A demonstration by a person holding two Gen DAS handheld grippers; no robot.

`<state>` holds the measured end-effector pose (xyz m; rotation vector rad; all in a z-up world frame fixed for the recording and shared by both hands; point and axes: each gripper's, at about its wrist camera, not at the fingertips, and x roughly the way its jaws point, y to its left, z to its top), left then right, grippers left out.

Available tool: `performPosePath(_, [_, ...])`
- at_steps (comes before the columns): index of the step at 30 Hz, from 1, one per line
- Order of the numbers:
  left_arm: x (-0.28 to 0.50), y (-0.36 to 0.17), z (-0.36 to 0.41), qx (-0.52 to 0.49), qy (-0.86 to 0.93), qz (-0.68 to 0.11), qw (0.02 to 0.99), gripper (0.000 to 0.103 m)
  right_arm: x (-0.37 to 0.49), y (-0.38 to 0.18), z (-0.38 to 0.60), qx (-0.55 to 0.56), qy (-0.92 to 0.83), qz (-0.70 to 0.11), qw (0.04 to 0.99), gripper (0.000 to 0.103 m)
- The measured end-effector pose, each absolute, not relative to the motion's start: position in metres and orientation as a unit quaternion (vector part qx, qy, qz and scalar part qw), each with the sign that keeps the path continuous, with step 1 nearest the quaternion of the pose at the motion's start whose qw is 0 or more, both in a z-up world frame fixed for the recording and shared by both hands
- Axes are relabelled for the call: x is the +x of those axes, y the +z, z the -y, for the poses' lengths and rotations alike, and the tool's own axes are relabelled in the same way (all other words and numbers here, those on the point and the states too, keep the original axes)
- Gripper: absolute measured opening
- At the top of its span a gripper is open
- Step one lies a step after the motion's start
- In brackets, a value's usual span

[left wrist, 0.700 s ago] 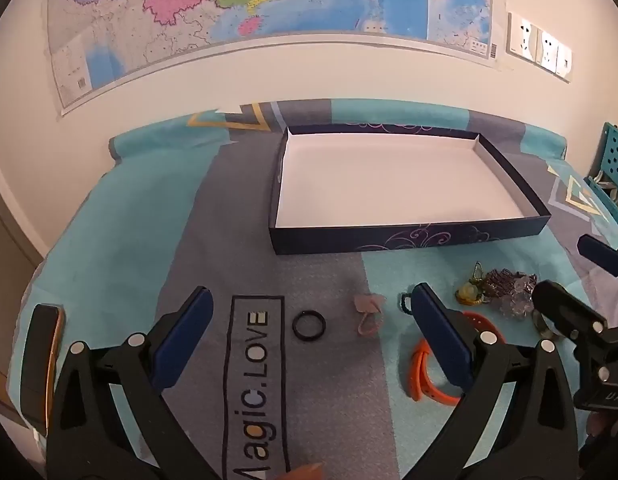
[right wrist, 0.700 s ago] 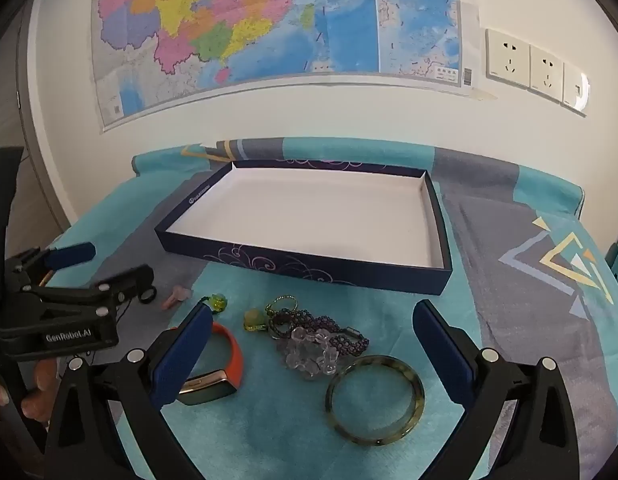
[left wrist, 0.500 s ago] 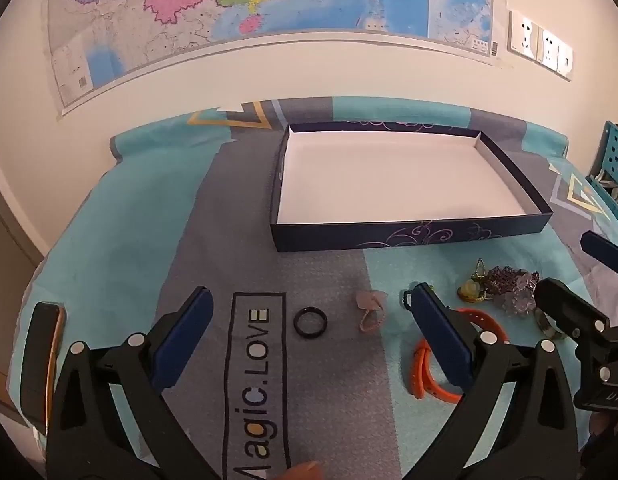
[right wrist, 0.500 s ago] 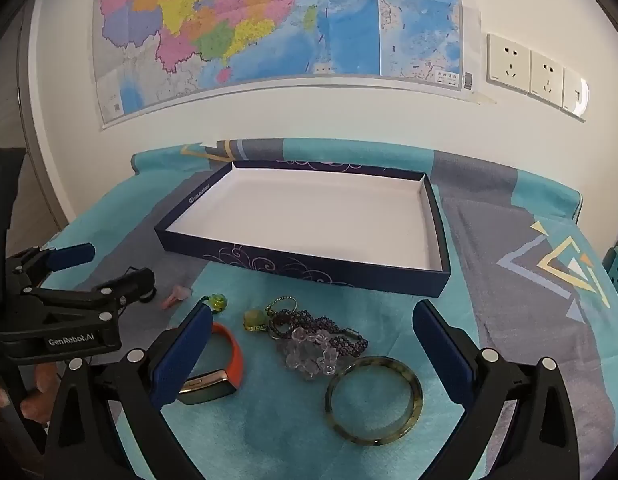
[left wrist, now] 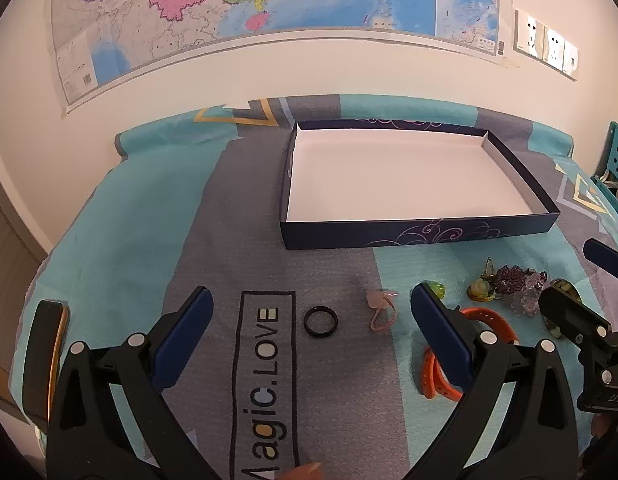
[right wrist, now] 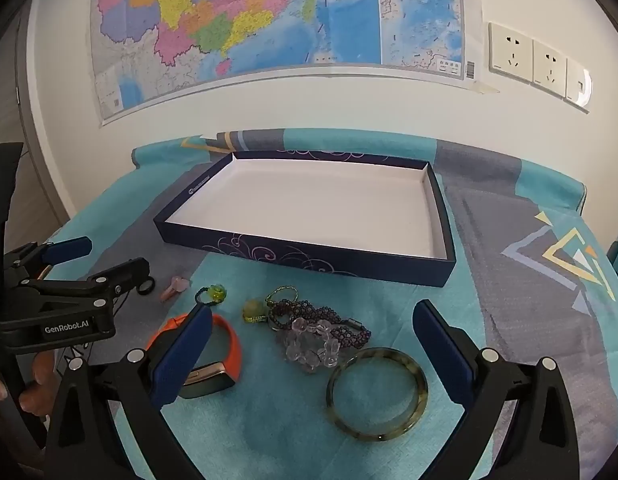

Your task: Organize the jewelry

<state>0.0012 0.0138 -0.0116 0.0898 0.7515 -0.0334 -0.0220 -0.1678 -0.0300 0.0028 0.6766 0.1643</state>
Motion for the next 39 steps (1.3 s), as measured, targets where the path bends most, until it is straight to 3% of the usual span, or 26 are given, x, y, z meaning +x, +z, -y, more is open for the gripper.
performPosePath(39, [0.002, -0.023, -0.027, 0.040, -0.022, -0.381, 0.923, 0.098, -0.022, -0.041, 0.181, 0.014, 0.087, -0.350, 0.933, 0.097])
